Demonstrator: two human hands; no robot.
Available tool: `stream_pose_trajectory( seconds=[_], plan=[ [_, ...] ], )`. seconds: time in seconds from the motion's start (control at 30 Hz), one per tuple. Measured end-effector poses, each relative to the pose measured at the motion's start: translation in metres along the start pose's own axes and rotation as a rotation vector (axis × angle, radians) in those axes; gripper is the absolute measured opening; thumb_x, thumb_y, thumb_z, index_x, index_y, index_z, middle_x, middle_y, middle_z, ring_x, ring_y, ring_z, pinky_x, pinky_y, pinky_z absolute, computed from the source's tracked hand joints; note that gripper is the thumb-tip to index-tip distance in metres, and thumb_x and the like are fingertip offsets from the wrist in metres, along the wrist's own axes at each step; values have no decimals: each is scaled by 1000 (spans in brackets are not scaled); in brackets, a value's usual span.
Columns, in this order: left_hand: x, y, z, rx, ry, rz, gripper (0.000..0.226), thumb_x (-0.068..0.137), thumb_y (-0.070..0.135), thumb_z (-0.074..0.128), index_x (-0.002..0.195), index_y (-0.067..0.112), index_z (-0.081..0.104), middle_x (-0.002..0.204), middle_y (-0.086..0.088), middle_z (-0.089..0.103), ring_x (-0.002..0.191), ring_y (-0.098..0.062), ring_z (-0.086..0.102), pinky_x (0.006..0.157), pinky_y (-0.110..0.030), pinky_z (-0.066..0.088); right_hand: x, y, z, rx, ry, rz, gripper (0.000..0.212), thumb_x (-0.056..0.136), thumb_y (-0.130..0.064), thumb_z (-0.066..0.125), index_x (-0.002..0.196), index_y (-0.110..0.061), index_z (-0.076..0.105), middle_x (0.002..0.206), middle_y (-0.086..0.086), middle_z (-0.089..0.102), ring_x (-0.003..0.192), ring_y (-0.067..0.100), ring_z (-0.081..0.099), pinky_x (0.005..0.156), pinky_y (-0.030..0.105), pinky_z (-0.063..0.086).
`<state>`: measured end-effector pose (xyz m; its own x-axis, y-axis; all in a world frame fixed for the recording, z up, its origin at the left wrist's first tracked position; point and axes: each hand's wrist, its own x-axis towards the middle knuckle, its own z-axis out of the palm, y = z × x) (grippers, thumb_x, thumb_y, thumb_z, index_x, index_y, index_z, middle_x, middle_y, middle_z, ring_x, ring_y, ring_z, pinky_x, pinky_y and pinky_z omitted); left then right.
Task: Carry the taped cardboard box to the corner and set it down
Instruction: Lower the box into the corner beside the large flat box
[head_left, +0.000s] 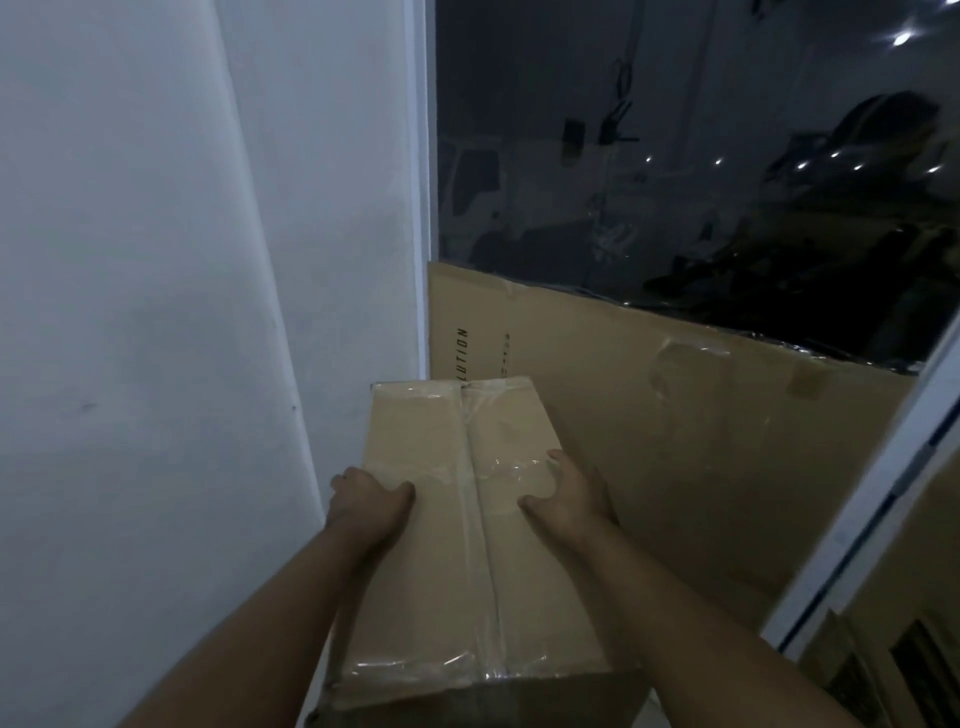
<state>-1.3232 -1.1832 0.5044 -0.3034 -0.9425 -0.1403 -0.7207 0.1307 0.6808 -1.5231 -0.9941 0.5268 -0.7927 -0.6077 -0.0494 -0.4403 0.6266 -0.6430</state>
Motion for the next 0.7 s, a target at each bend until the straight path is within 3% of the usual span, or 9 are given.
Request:
stream_pose_trajectory(
  seconds=[0.6, 0.7],
  plan=[
    [211, 44, 27, 50, -54, -38, 93, 88, 59, 67, 148, -10, 48, 148, -28, 54, 131, -46, 61, 108, -52, 56, 195, -37, 44, 135, -67, 14, 95, 67, -43, 75, 158, -35, 49, 161, 4, 52, 150, 24, 49, 122, 34, 44],
    [240, 44, 26, 37, -44, -44, 90, 84, 61, 68, 138, -12, 58, 139, -29, 63, 123, -46, 66, 103, -51, 59, 217, -48, 60, 123, -54, 33, 94, 67, -43, 75, 157, -38, 50, 160, 6, 52, 152, 26, 47, 124, 33, 42]
  ],
)
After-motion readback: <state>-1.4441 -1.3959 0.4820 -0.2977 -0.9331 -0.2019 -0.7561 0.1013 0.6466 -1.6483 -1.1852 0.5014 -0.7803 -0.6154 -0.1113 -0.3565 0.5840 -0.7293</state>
